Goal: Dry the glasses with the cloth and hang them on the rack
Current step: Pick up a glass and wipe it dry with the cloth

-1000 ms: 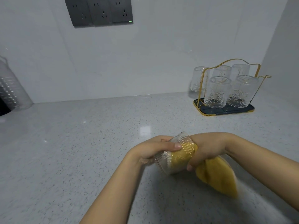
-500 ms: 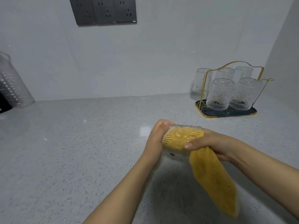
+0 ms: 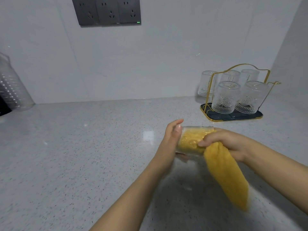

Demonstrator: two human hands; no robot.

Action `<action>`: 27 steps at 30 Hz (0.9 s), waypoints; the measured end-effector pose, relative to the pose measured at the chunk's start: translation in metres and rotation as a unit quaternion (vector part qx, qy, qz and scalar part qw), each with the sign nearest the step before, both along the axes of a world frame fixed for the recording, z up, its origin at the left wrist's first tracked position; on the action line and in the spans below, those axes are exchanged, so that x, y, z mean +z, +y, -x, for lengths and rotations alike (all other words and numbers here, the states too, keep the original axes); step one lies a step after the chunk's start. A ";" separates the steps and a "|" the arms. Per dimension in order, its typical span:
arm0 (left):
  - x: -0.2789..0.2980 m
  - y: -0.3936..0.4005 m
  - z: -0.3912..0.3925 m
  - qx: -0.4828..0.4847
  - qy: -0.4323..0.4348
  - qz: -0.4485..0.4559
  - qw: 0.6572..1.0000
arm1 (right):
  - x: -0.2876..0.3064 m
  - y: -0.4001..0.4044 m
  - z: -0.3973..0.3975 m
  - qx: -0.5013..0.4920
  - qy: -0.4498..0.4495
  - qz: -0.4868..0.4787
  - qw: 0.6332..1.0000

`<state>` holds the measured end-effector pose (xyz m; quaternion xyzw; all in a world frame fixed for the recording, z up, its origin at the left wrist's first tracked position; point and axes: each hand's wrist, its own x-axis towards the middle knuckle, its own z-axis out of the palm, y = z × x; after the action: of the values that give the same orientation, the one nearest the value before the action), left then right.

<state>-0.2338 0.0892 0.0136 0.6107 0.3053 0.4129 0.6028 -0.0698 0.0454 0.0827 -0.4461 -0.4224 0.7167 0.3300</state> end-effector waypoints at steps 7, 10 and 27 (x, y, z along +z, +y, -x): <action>0.000 0.003 -0.004 0.088 -0.035 0.024 0.995 | -0.010 -0.005 0.019 0.014 -0.157 -0.132 0.979; 0.005 0.002 0.001 0.035 0.034 0.194 0.980 | -0.021 -0.010 0.026 0.140 -0.464 -0.320 0.814; 0.008 0.004 0.005 0.087 -0.053 0.116 0.988 | -0.006 -0.012 0.030 0.123 -0.391 -0.299 0.862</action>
<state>-0.2393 0.0928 0.0214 0.4851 0.3705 0.4576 0.6465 -0.1002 0.0338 0.0771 -0.5139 -0.7624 0.3571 0.1644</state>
